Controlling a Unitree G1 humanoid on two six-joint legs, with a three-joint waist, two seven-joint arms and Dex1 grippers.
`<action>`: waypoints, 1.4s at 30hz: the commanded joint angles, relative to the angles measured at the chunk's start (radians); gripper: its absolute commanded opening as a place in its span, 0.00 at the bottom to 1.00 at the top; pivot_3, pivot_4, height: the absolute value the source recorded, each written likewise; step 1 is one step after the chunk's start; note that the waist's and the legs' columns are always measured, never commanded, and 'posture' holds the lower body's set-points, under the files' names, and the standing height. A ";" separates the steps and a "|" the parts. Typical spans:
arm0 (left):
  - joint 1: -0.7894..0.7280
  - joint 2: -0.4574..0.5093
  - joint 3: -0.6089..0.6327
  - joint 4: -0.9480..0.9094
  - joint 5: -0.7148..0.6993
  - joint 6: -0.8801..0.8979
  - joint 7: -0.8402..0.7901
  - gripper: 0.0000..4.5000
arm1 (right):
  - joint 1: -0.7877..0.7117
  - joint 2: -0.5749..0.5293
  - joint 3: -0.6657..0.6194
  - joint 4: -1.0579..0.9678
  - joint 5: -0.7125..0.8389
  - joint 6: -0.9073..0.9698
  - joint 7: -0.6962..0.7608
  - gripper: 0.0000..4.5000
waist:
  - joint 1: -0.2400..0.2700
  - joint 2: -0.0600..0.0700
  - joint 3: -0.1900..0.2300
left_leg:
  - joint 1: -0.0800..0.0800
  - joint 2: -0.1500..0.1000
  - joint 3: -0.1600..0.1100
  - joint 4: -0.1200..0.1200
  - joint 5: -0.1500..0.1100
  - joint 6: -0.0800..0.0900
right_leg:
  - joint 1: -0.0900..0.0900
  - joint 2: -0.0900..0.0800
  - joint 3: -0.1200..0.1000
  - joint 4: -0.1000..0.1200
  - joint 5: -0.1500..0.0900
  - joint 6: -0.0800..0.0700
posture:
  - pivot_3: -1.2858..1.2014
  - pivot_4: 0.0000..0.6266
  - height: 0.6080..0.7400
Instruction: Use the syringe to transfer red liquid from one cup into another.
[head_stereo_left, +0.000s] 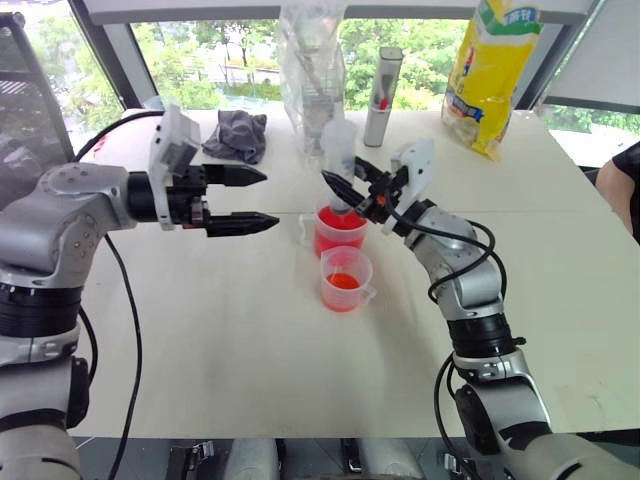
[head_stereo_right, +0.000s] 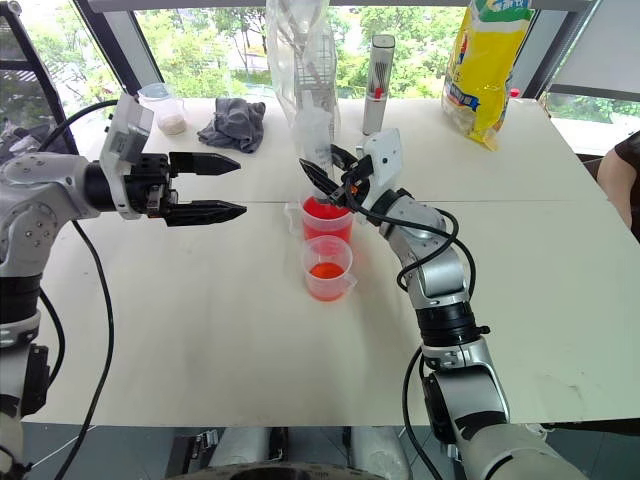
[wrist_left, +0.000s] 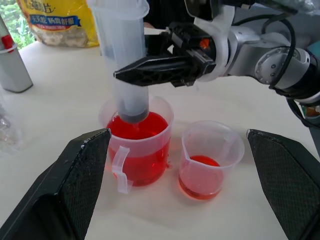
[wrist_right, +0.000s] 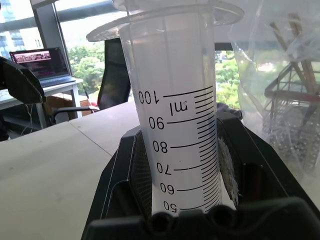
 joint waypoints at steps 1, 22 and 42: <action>-0.064 -0.020 0.021 0.011 0.001 -0.019 0.019 1.00 | 0.009 0.016 0.009 -0.017 0.000 -0.031 -0.007 0.32 | 0.001 0.000 0.000 | 0.000 0.000 0.000 0.000 0.000 0.000 | 0.000 0.000 0.000 0.000 0.000 0.000 | 0.52 0.24 1.00; -0.262 -0.251 -0.061 0.180 0.078 -0.112 0.023 1.00 | 0.020 0.006 0.029 -0.004 -0.018 -0.049 0.002 0.32 | -0.001 0.000 0.000 | 0.000 0.000 0.000 0.001 0.000 0.000 | 0.000 0.000 0.000 0.000 0.000 0.000 | 0.52 0.24 1.00; -0.340 -0.381 -0.088 0.340 0.142 -0.171 -0.007 0.13 | 0.024 0.004 0.039 -0.006 -0.026 -0.045 0.015 0.32 | 0.000 0.000 0.000 | 0.000 0.000 0.000 0.001 0.000 0.000 | 0.000 0.000 0.000 0.000 0.000 0.000 | 0.52 0.24 1.00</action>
